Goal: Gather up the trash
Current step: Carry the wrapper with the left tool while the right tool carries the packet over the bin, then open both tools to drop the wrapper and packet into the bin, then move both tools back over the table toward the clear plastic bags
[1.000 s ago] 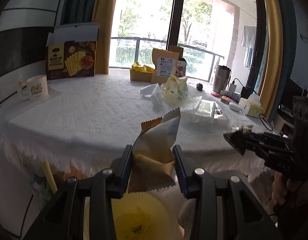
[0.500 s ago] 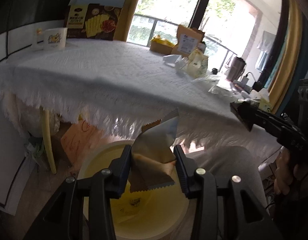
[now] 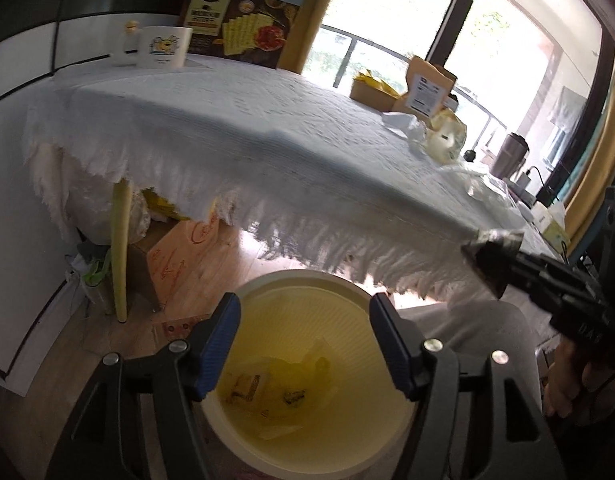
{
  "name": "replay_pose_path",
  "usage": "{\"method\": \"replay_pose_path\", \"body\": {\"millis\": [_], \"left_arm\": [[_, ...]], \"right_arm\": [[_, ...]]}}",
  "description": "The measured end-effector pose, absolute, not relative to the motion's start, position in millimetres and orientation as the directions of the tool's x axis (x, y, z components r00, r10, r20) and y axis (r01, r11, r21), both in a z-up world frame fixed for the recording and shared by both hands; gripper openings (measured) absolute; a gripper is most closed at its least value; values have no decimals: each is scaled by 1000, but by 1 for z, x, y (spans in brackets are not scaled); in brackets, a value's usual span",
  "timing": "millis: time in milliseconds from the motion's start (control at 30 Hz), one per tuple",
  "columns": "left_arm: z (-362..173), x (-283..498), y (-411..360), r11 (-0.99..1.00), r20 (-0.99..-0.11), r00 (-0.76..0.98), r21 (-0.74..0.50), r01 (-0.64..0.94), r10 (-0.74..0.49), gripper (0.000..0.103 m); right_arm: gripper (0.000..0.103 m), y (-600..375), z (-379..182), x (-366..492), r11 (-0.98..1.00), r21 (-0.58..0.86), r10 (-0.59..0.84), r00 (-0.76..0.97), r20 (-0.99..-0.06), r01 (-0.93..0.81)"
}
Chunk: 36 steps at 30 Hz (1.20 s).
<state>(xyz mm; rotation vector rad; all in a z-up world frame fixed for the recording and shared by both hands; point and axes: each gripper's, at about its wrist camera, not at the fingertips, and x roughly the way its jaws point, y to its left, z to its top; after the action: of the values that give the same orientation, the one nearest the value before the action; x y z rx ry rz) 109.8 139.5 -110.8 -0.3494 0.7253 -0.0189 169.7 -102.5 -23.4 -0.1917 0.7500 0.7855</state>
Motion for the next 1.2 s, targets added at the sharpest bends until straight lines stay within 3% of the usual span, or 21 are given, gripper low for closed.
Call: {"method": "replay_pose_path", "body": {"millis": [233, 333, 467, 1200], "left_arm": [[-104, 99, 159, 943, -634, 769, -300, -147, -82, 67], [-100, 95, 166, 941, -629, 775, -297, -165, -62, 67], [-97, 90, 174, 939, -624, 780, -292, -180, -45, 67], [-69, 100, 133, 963, -595, 799, -254, -93, -80, 67]], "right_arm": [[26, -72, -41, 169, 662, 140, 588, 394, -706, -736], [37, -63, -46, 169, 646, 147, 590, 368, -718, -749], [43, -56, -50, 168, 638, 141, 587, 359, -726, -757], [44, -108, -19, 174, 717, 142, 581, 472, -662, -683]]}}
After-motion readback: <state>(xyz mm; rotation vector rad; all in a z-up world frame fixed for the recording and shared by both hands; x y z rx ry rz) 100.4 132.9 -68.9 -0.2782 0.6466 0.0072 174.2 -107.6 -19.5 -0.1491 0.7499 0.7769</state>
